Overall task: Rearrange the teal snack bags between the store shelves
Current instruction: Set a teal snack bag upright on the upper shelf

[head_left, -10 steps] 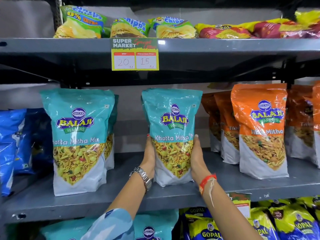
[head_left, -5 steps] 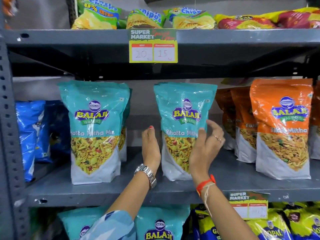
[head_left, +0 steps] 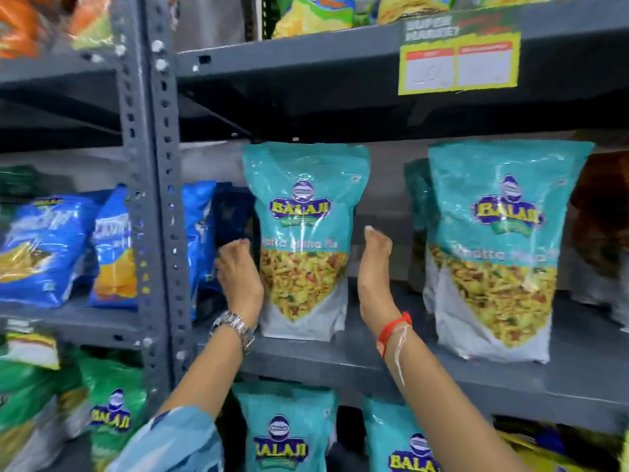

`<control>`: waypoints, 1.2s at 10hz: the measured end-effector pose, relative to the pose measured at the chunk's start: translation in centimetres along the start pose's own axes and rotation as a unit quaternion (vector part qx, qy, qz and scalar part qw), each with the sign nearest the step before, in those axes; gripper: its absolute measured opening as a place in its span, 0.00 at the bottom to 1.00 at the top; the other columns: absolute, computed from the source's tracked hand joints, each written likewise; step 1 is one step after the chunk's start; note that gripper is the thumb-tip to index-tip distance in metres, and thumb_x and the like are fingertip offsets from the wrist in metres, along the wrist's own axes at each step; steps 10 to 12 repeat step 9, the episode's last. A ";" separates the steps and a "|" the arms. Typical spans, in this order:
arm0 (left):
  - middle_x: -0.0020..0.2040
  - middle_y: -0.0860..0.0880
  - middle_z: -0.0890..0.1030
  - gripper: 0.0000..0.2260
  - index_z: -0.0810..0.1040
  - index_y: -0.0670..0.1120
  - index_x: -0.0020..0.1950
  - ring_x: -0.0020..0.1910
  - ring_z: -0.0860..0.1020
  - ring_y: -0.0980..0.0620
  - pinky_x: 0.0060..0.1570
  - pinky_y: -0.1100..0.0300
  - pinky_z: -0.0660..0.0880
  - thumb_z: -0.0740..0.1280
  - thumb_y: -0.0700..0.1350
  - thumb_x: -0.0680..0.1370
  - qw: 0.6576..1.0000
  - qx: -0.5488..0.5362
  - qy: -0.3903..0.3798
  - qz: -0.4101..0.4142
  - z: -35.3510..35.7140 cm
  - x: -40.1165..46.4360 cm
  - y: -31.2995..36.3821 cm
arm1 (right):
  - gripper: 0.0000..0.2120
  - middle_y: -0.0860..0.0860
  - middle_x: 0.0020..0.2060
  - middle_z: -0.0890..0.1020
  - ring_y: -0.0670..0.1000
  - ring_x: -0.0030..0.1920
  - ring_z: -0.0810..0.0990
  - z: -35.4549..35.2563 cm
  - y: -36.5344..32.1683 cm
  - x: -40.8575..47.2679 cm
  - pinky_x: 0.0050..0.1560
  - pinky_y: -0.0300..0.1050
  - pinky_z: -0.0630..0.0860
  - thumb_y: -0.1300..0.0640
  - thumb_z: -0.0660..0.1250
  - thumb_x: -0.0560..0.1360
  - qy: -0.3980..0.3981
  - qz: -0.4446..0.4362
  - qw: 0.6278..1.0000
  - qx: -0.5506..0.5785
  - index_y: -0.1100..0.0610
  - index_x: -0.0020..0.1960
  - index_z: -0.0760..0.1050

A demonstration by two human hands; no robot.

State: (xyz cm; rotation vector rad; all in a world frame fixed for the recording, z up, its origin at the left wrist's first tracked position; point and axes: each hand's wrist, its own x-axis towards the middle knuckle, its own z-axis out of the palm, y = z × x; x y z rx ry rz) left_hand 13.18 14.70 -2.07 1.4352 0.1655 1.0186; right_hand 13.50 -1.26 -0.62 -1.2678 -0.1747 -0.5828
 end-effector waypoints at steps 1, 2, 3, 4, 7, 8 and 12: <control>0.65 0.52 0.69 0.29 0.65 0.47 0.69 0.65 0.69 0.50 0.69 0.49 0.62 0.53 0.65 0.75 0.979 -0.047 -0.160 -0.116 0.5 1.5 -1.5 | 0.40 0.51 0.68 0.70 0.52 0.67 0.69 2.1 3.0 1.1 0.71 0.48 0.62 0.29 0.53 0.72 -0.042 0.106 0.993 0.016 0.57 0.72 0.63; 0.67 0.48 0.73 0.31 0.66 0.52 0.70 0.61 0.75 0.49 0.61 0.52 0.72 0.46 0.68 0.75 0.953 -0.082 -0.256 -0.140 0.7 0.8 -1.4 | 0.60 0.52 0.74 0.66 0.54 0.73 0.66 3.0 9.2 4.8 0.74 0.58 0.61 0.15 0.48 0.51 -0.077 0.108 0.991 0.032 0.51 0.73 0.62; 0.62 0.47 0.76 0.28 0.70 0.49 0.67 0.48 0.78 0.56 0.41 0.64 0.75 0.42 0.61 0.79 0.929 -0.112 -0.325 -0.138 1.1 0.1 -0.9 | 0.54 0.51 0.72 0.70 0.54 0.70 0.70 2.3 7.4 3.4 0.73 0.57 0.63 0.17 0.50 0.54 -0.055 0.095 0.993 0.042 0.48 0.71 0.65; 0.64 0.46 0.76 0.28 0.71 0.49 0.66 0.45 0.76 0.62 0.34 0.69 0.75 0.41 0.61 0.79 0.916 -0.116 -0.360 -0.133 1.4 0.0 -1.0 | 0.46 0.50 0.68 0.74 0.53 0.67 0.73 1.7 5.8 2.2 0.72 0.56 0.65 0.20 0.50 0.60 -0.043 0.094 0.993 0.063 0.46 0.69 0.68; 0.52 0.57 0.76 0.28 0.76 0.49 0.59 0.39 0.78 0.55 0.33 0.63 0.74 0.44 0.62 0.78 0.913 -0.154 -0.329 -0.186 1.2 1.4 -2.0 | 0.51 0.48 0.67 0.76 0.55 0.65 0.75 3.2 6.3 1.8 0.71 0.58 0.66 0.15 0.47 0.51 0.000 0.123 0.991 0.043 0.40 0.66 0.69; 0.49 0.55 0.79 0.28 0.75 0.49 0.60 0.40 0.78 0.55 0.35 0.62 0.73 0.44 0.63 0.78 0.923 -0.131 -0.314 -0.182 1.3 1.9 -2.7 | 0.46 0.49 0.63 0.78 0.56 0.62 0.77 3.5 5.9 1.3 0.69 0.59 0.68 0.19 0.47 0.56 -0.002 0.136 0.990 0.038 0.41 0.66 0.69; 0.64 0.49 0.76 0.41 0.69 0.51 0.68 0.60 0.75 0.52 0.61 0.51 0.72 0.46 0.76 0.67 0.946 -0.112 -0.276 -0.129 0.9 1.7 -2.9 | 0.38 0.49 0.63 0.77 0.54 0.62 0.76 3.3 4.7 0.3 0.69 0.57 0.68 0.25 0.47 0.67 0.005 0.116 0.993 0.017 0.45 0.68 0.68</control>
